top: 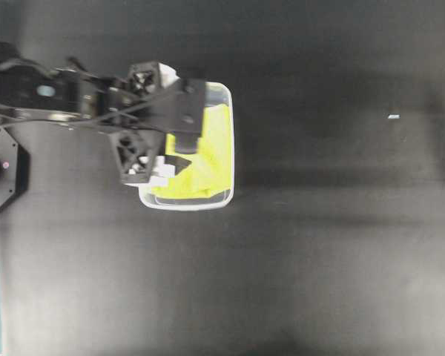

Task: Place the yellow towel into the container with the left arm.
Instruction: 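Lower the towel into the container and open the left gripper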

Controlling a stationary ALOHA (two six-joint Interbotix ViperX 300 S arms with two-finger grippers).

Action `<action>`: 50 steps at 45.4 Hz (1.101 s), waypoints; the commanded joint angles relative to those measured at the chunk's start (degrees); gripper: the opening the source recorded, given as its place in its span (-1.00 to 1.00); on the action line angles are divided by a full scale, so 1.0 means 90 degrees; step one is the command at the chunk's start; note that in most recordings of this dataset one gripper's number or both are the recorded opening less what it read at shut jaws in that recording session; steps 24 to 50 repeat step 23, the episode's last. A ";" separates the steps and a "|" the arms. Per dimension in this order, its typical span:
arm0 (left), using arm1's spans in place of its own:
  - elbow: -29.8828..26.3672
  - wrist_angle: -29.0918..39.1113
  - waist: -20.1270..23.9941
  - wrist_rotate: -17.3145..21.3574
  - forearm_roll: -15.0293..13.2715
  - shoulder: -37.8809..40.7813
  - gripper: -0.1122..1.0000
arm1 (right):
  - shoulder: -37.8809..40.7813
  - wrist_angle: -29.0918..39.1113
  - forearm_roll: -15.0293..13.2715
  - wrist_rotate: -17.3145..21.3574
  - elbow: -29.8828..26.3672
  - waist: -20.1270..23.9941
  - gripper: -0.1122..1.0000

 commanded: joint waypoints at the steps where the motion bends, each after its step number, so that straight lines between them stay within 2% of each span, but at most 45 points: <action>1: 0.0107 -0.0068 -0.0049 -0.0020 0.0020 -0.0771 0.77 | -0.0039 0.0156 0.0029 0.0010 -0.0107 0.0010 0.63; 6: 0.0391 -0.0166 -0.0098 -0.0020 0.0020 -0.1514 0.77 | -0.0088 0.0322 0.0029 0.0010 -0.0127 0.0010 0.63; 7: 0.0576 -0.0273 -0.0117 -0.0020 0.0020 -0.1924 0.77 | -0.0088 0.0332 0.0029 0.0010 -0.0127 0.0010 0.63; 14: 0.1182 -0.0908 -0.0156 0.0000 0.0020 -0.3086 0.76 | -0.0088 0.0332 0.0029 0.0000 -0.0098 0.0010 0.62; 23: 0.1914 -0.1533 -0.0156 -0.0029 0.0020 -0.4316 0.72 | -0.0098 0.0332 0.0029 -0.0029 -0.0078 0.0010 0.62; 50: 0.1914 -0.1533 -0.0156 -0.0029 0.0020 -0.4316 0.72 | -0.0098 0.0332 0.0029 -0.0029 -0.0078 0.0010 0.62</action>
